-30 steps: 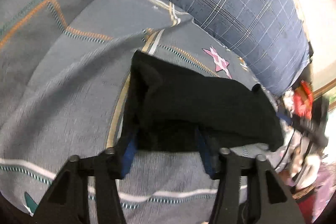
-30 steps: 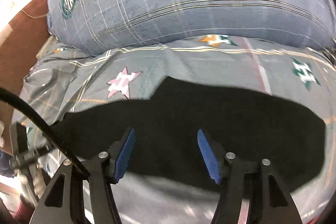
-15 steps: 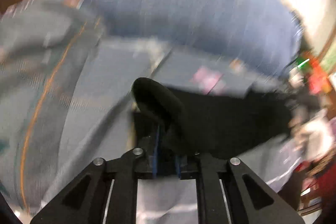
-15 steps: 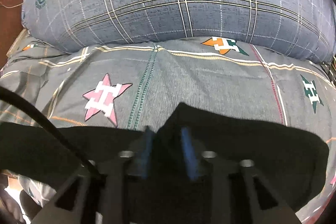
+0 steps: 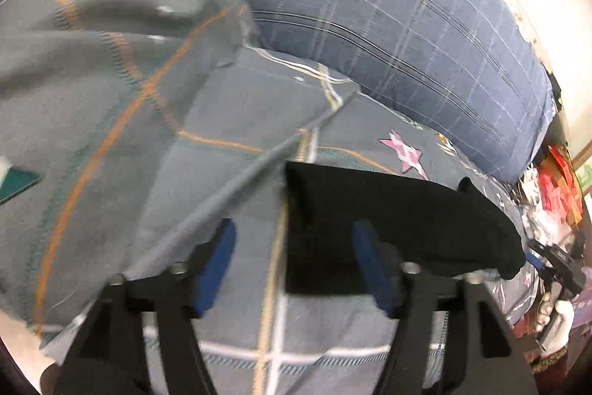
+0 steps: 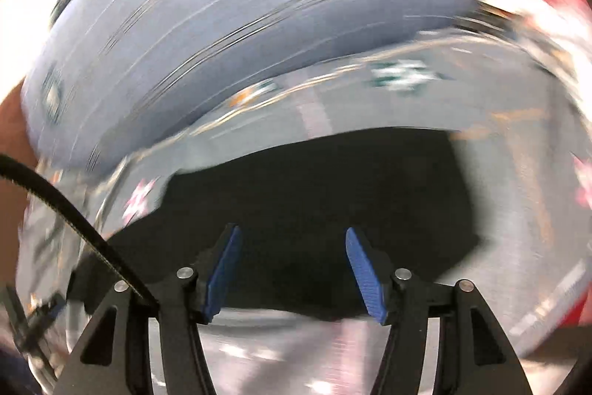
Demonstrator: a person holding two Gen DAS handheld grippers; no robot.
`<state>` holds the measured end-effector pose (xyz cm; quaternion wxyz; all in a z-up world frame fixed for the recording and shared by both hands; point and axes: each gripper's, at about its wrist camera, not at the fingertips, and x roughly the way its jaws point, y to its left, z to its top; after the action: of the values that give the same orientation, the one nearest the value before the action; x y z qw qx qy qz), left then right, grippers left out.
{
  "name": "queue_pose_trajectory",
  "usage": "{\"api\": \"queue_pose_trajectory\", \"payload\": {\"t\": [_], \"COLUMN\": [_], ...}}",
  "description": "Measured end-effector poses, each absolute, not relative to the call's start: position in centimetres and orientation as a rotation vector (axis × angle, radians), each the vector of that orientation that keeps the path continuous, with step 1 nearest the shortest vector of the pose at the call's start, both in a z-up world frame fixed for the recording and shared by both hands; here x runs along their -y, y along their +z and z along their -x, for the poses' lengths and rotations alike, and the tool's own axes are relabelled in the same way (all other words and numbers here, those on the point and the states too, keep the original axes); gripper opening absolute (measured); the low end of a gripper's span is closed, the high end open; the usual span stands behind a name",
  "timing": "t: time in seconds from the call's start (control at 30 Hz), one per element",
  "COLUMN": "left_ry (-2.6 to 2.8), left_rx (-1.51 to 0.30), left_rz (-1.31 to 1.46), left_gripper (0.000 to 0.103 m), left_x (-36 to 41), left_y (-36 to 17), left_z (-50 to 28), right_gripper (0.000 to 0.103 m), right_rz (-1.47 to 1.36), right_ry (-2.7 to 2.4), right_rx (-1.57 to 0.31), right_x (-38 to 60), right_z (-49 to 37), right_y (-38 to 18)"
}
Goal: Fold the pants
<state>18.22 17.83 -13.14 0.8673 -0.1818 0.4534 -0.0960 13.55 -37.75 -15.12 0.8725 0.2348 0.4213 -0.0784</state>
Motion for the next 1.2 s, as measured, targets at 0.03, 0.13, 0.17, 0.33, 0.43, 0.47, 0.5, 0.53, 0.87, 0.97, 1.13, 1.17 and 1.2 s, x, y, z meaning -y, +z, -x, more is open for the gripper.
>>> {"api": "queue_pose_trajectory", "payload": {"t": [0.03,0.13,0.17,0.33,0.43,0.47,0.5,0.53,0.87,0.97,1.13,1.17,1.2], "left_ry": [-0.22,-0.281,-0.281,-0.285,-0.29,-0.297,-0.297,-0.286,-0.214,-0.22,-0.249,-0.253,-0.262], "left_rx": [-0.973,-1.074,-1.083,-1.088,-1.033,-1.016,-1.004,-1.0,-1.057,-0.999,-0.987,-1.003,-1.022], "left_rz": [0.388,0.433,0.423,0.384,0.343,0.328,0.307,0.266,0.136,0.225,0.429,0.447,0.454], "left_gripper": [0.067,0.063,0.044,0.011,0.011,0.011,0.011,0.011,0.023,0.037,0.051,0.051,0.051], "left_x": [-17.3,-15.5,-15.0,-13.0,-12.4,-12.3,-12.3,-12.4,-14.7,-16.6,-18.8,-18.5,-17.9], "left_y": [-13.8,-15.8,-16.0,-14.7,-12.0,-11.1,-10.5,-10.1,-14.4,-12.8,-12.9,-13.2,-13.6], "left_z": [-18.8,-20.4,-20.5,-21.5,-22.0,-21.7,-21.4,-20.7,-15.4,-15.2,-18.3,-19.3,-20.3], "right_gripper": [0.069,0.071,0.071,0.071,0.015,0.007,0.007,0.007,0.008,0.034,0.057,0.057,0.057], "right_rz": [-0.527,-0.604,-0.622,-0.648,-0.617,-0.593,-0.582,-0.574,-0.542,-0.533,-0.447,-0.439,-0.436], "right_ry": [-0.216,-0.293,-0.304,-0.285,-0.193,-0.194,-0.198,-0.196,-0.33,-0.345,-0.319,-0.301,-0.289], "right_rx": [-0.864,-0.858,-0.858,-0.865,-0.907,-0.922,-0.918,-0.904,-0.938,-0.892,-0.843,-0.847,-0.852], "right_x": [39.9,44.1,45.0,46.0,45.0,44.4,44.4,44.3,46.4,46.0,43.2,42.5,42.0], "right_z": [-12.1,-9.6,-9.2,-10.5,-12.7,-13.3,-13.4,-13.3,-10.7,-9.8,-8.6,-8.4,-8.4], "right_y": [-15.3,-16.1,-16.4,-18.0,-18.8,-18.7,-18.5,-18.1,-19.0,-17.2,-15.3,-15.4,-15.6]}}
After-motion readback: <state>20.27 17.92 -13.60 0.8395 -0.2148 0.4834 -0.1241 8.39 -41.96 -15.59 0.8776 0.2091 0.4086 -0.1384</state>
